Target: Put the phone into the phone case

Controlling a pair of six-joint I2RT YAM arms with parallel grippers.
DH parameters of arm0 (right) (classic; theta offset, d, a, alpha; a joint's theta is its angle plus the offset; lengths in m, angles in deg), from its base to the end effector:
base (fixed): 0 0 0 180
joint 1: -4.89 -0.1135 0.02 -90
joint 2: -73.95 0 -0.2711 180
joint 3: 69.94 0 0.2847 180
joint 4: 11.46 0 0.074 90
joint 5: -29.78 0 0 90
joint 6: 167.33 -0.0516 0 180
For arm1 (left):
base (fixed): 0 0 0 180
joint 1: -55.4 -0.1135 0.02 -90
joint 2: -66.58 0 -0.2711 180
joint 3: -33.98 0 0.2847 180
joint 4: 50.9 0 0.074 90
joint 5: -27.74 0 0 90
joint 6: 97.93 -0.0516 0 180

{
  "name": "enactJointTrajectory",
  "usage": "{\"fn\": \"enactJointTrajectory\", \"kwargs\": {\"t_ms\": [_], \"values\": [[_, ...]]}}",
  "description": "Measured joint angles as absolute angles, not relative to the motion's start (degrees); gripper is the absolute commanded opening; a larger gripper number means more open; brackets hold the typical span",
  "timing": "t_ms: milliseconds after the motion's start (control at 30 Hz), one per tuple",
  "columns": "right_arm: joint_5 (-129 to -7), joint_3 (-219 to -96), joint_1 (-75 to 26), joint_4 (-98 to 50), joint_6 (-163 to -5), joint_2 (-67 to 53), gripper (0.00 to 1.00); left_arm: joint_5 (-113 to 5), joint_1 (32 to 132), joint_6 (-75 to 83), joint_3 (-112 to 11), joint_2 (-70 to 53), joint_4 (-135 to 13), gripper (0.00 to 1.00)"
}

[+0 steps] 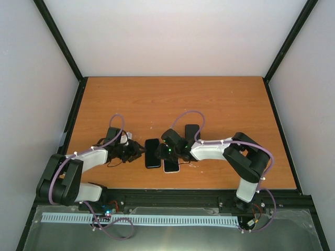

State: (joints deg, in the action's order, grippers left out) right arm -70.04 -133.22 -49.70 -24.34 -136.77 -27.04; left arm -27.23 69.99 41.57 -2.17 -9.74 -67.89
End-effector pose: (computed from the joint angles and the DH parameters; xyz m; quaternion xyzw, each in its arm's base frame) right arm 0.2108 0.3117 0.1090 0.0109 0.9384 0.3257 0.1153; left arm 0.2214 -0.0882 0.0956 -0.1932 0.8981 -0.3877 0.0753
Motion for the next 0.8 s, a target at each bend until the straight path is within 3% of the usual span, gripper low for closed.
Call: {"fn": "enactJointTrajectory", "kwargs": {"t_ms": [400, 600, 800], "values": [[-72.29, -136.12, -49.0, -22.08, -135.39, -31.11, 0.51, -24.68, 69.53, 38.81, -2.98, -14.74, -65.53, 0.33], [-76.8, -133.89, -47.23, -16.82, -135.96, -31.11, 0.52, -23.15, 69.36, 38.33, -1.71, -15.66, -62.82, 0.19], [-79.99, -132.06, -46.31, -12.55, -138.02, -31.07, 0.52, -21.97, 68.61, 39.12, 0.34, -15.77, -59.54, 0.17]]}}
